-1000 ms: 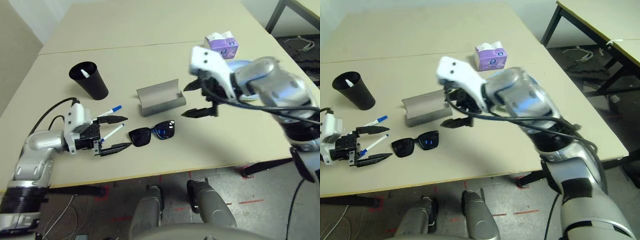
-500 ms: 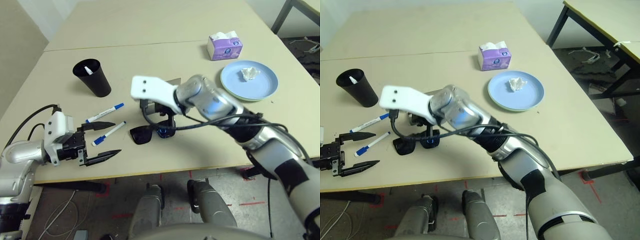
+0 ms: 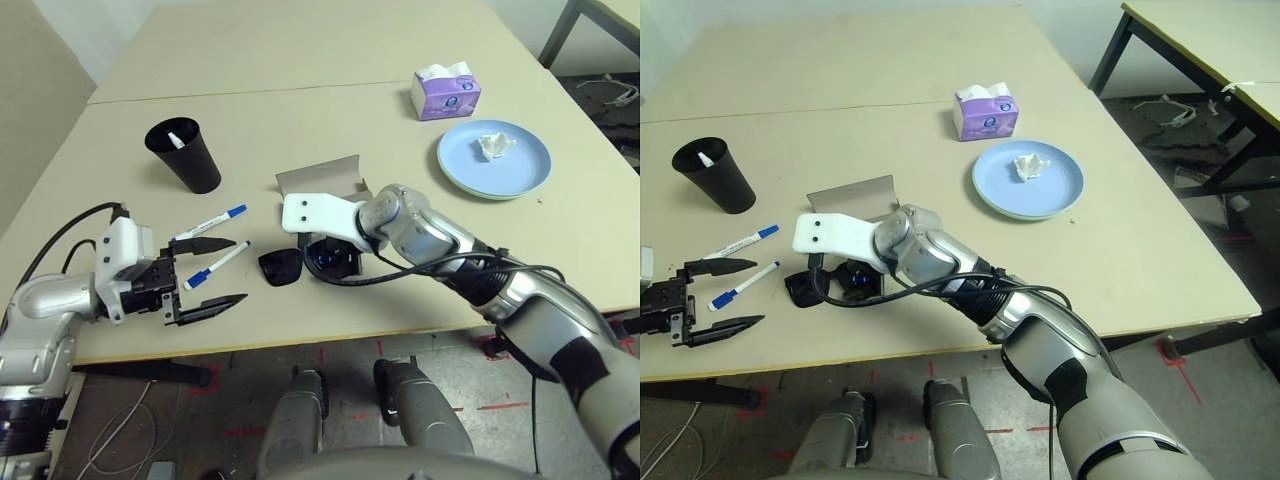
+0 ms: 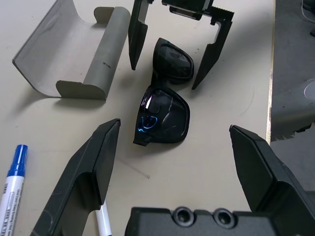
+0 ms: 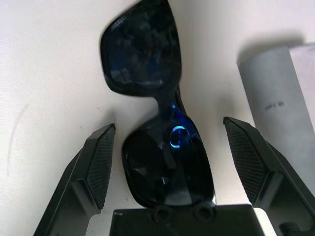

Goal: Organize and tidy the items on the table.

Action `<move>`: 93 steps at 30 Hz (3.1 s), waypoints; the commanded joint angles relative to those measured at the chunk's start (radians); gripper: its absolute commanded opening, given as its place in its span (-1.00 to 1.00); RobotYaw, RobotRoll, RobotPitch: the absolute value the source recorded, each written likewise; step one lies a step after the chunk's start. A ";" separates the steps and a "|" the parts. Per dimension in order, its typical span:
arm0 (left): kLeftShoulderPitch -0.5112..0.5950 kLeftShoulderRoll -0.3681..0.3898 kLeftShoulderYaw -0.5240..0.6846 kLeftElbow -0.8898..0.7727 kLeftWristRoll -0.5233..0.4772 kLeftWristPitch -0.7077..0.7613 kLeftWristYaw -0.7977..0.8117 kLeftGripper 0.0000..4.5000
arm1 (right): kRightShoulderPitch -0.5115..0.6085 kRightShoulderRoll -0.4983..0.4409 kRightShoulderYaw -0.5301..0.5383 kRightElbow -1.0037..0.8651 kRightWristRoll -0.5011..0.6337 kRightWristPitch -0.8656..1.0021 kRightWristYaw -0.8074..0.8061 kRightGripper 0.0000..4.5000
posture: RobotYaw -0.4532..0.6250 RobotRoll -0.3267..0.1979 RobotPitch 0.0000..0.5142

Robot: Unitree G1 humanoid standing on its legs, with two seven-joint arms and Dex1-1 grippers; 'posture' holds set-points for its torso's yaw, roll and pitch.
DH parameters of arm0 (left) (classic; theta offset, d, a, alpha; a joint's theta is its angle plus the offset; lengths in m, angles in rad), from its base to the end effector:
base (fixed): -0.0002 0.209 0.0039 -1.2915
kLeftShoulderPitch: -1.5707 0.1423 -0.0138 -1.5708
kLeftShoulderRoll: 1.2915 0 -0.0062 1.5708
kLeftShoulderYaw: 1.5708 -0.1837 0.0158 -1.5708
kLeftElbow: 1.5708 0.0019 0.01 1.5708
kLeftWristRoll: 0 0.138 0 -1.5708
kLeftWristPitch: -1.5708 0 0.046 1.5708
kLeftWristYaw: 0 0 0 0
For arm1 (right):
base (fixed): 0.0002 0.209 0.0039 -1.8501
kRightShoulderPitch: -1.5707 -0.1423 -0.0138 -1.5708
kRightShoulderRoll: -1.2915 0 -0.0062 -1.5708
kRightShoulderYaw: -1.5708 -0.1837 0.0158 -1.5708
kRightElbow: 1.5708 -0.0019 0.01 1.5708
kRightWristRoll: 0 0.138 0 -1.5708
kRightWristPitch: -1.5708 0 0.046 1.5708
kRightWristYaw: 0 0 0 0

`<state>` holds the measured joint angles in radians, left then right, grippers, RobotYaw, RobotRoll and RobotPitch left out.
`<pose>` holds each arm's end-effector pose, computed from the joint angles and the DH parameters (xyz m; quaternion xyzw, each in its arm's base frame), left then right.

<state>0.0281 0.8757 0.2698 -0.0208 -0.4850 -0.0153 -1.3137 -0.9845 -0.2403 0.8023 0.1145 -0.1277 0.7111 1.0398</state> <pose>0.1922 0.3269 0.1559 0.2079 0.0515 -0.5162 0.8293 0.2863 -0.0193 0.1833 -0.4361 0.1638 0.6206 0.6307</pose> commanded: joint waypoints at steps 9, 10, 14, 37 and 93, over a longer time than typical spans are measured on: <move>0.014 -0.020 -0.021 0.003 0.022 -0.011 0.013 1.00 | -0.021 0.034 -0.037 -0.018 -0.016 -0.007 0.014 0.99 | -0.34 0.25 -0.32; 0.013 -0.021 -0.022 0.003 0.023 -0.011 0.014 1.00 | -0.021 0.037 -0.040 -0.017 -0.017 -0.008 0.016 0.99 | -0.34 0.25 -0.31; 0.012 -0.024 -0.025 0.003 0.027 -0.012 0.017 1.00 | -0.018 0.044 -0.045 -0.017 -0.020 -0.009 0.017 0.99 | -0.34 0.25 -0.31; 0.012 -0.030 -0.025 0.012 0.034 -0.026 0.024 1.00 | 0.004 0.050 -0.033 0.009 -0.039 -0.024 0.021 0.99 | -0.33 0.25 -0.29; 0.002 -0.041 -0.052 0.039 0.046 -0.060 0.053 1.00 | -0.096 0.039 -0.088 -0.006 -0.034 -0.040 0.085 -0.72 | -0.33 0.25 -0.34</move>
<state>0.0233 0.8410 0.2294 0.0026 -0.4595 -0.0656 -1.2608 -1.0893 -0.2008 0.6988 0.1249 -0.1662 0.6680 1.1106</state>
